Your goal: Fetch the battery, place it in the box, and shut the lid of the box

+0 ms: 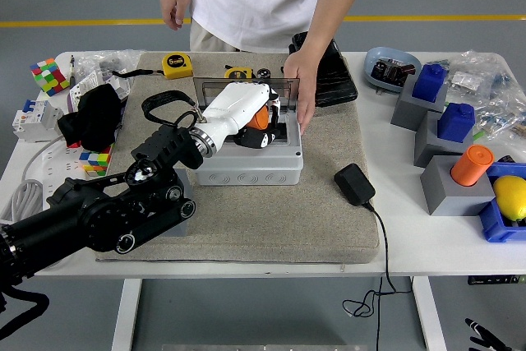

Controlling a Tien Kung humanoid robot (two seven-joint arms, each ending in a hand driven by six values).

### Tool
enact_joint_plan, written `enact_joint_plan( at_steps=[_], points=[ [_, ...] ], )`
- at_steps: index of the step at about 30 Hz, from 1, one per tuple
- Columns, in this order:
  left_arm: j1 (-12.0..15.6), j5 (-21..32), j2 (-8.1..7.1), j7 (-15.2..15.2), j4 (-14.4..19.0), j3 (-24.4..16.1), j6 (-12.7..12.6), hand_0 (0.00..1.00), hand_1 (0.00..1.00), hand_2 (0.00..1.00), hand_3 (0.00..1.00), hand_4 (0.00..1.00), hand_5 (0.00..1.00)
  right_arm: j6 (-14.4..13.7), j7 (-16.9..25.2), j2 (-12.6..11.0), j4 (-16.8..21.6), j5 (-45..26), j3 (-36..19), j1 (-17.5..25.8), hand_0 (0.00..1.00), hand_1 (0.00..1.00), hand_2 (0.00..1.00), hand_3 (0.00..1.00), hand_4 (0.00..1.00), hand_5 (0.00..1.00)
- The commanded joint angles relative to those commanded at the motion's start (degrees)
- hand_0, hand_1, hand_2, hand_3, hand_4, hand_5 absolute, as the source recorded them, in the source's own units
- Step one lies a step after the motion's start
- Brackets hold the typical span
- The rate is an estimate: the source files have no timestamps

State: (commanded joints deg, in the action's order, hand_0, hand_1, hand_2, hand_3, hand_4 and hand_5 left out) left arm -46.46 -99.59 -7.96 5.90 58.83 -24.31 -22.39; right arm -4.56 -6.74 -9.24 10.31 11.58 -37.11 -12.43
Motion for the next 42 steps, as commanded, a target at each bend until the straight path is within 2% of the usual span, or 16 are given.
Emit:
enact_joint_plan(
  at_steps=[1, 2, 7, 8, 13, 14, 19, 20, 25, 26, 42],
  points=[
    [-0.1, 0.0, 0.03, -0.1, -0.1, 0.1, -0.1, 0.081, 0.135, 0.233, 0.330, 0.675, 0.002, 0.0, 0.0, 0.0, 0.0, 0.0, 0.0, 0.0, 0.641, 0.693, 0.682, 0.563, 0.930, 0.475],
    [-0.1, 0.0, 0.07, -0.1, -0.4, 0.2, 0.0, 0.152, 0.229, 0.294, 0.415, 0.702, 0.002, 0.0, 0.0, 0.0, 0.0, -0.1, 0.1, -0.1, 0.641, 0.693, 0.678, 0.563, 0.930, 0.475],
    [-0.2, 0.1, 0.13, -0.9, -1.2, 0.9, 0.2, 0.152, 0.229, 0.294, 0.415, 0.702, 0.002, -0.1, 0.0, 0.0, 0.0, -0.2, 0.1, -0.1, 0.641, 0.693, 0.678, 0.563, 0.930, 0.475],
    [-0.2, 0.1, 0.18, -0.9, -1.4, 1.1, 0.2, 0.184, 0.289, 0.325, 0.439, 0.729, 0.002, -0.1, 0.0, 0.0, 0.0, -0.1, 0.0, 0.0, 0.640, 0.693, 0.678, 0.563, 0.930, 0.475],
    [-0.1, 0.5, 0.21, -1.1, -1.6, 1.3, 0.4, 0.184, 0.289, 0.325, 0.439, 0.729, 0.002, 0.0, 0.0, 0.0, 0.0, -0.3, 0.2, 0.0, 0.640, 0.693, 0.678, 0.563, 0.930, 0.475],
    [-0.1, 0.5, 0.21, -1.2, -1.6, 1.3, 0.4, 0.284, 0.379, 0.383, 0.498, 0.769, 0.002, 0.0, 0.0, 0.0, 0.0, -0.2, 0.2, 0.0, 0.643, 0.693, 0.672, 0.563, 0.930, 0.476],
    [0.0, 0.6, 0.20, -1.4, -1.7, 1.3, 0.3, 0.284, 0.379, 0.383, 0.498, 0.769, 0.002, 0.0, 0.0, 0.0, 0.0, -0.3, 0.2, 0.0, 0.643, 0.693, 0.672, 0.563, 0.930, 0.476],
    [0.0, 0.6, 0.20, -1.4, -1.7, 1.3, 0.3, 0.330, 0.403, 0.409, 0.514, 0.783, 0.002, 0.0, 0.0, 0.0, 0.0, -0.3, 0.2, 0.0, 0.641, 0.693, 0.669, 0.563, 0.930, 0.476],
    [0.1, 0.3, 0.20, -1.6, -1.7, 1.3, 0.1, 0.330, 0.403, 0.409, 0.514, 0.783, 0.002, 0.0, 0.0, 0.0, 0.0, -0.3, 0.3, 0.0, 0.641, 0.693, 0.669, 0.563, 0.930, 0.476],
    [0.1, 0.2, 0.18, -1.6, -1.7, 1.3, 0.1, 0.446, 0.494, 0.482, 0.549, 0.848, 0.002, 0.0, 0.1, 0.0, 0.0, -0.3, 0.3, 0.0, 0.643, 0.693, 0.665, 0.562, 0.930, 0.476],
    [0.2, 1.2, 0.02, -2.5, -1.0, 1.0, -0.1, 0.442, 0.508, 0.499, 0.560, 0.883, 0.002, 0.0, 0.0, 0.0, 0.0, -0.2, 0.1, -0.1, 0.641, 0.693, 0.661, 0.561, 0.930, 0.476]
  ],
)
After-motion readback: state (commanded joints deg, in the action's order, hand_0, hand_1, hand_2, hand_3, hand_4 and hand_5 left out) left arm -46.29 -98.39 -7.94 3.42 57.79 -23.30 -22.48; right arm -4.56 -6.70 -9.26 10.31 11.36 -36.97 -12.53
